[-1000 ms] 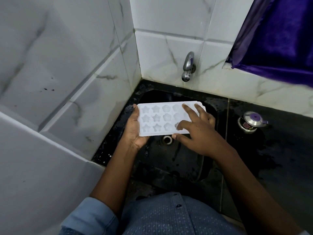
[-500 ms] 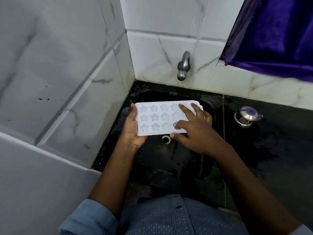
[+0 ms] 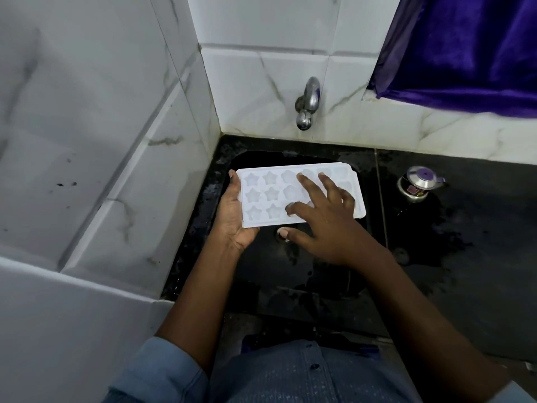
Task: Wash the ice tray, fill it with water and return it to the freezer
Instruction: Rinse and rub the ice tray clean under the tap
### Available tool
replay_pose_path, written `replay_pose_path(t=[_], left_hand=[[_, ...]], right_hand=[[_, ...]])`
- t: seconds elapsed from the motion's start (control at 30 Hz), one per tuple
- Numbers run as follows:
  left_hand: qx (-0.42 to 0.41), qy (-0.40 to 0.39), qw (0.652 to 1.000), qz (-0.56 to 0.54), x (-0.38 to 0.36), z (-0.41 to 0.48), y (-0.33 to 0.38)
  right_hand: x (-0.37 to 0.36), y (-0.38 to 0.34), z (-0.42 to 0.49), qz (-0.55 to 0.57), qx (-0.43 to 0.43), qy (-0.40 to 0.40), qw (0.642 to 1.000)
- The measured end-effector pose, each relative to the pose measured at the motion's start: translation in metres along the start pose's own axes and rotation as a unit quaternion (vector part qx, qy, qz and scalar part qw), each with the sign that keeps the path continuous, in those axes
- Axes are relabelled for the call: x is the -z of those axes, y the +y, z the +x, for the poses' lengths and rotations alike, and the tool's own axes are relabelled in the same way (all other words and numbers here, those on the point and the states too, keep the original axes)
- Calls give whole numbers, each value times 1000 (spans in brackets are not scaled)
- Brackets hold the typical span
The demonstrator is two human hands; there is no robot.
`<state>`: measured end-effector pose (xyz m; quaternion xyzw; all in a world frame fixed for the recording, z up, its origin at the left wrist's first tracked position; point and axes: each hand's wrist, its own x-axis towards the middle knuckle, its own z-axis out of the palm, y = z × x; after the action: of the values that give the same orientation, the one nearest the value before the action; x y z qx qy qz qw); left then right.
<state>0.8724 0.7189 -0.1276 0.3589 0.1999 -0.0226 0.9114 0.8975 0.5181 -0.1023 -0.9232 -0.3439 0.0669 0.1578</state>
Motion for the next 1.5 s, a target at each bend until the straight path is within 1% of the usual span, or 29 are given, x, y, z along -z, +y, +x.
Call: replay_pose_path(t=[0.13, 0.27, 0.4, 0.57, 0.7, 0.87, 1.0, 1.13, 1.27, 1.4, 1.5], left_hand=[[-4, 1, 1000, -5, -3, 2, -3], [-5, 7, 1000, -10, -9, 3, -6], [-13, 16, 1000, -9, -15, 3, -8], [-20, 30, 999, -18, -20, 2, -10], [-32, 33, 999, -21, -21, 1, -10], [-27, 37, 999, -21, -24, -1, -8], [-31, 29, 999, -15, -24, -1, -7], [-28, 30, 999, -6, -25, 1, -6], [-27, 33, 999, -7, -23, 2, -7], [-26, 38, 999, 5, -25, 0, -7], [-30, 40, 999, 4, -24, 1, -8]], right_hand=[[6, 7, -1, -6, 7, 33, 999], [14, 11, 1, -28, 6, -17, 999], [18, 17, 4, -15, 14, -5, 1000], [16, 21, 8, -37, 25, -25, 999], [21, 26, 10, -28, 29, -3, 999], [18, 21, 10, -46, 33, -21, 998], [20, 21, 10, -20, 26, 5, 999], [19, 21, 10, -41, 24, -17, 999], [19, 22, 7, -22, 20, 12, 999], [15, 21, 9, -32, 19, -10, 999], [16, 21, 8, -14, 23, 16, 999]])
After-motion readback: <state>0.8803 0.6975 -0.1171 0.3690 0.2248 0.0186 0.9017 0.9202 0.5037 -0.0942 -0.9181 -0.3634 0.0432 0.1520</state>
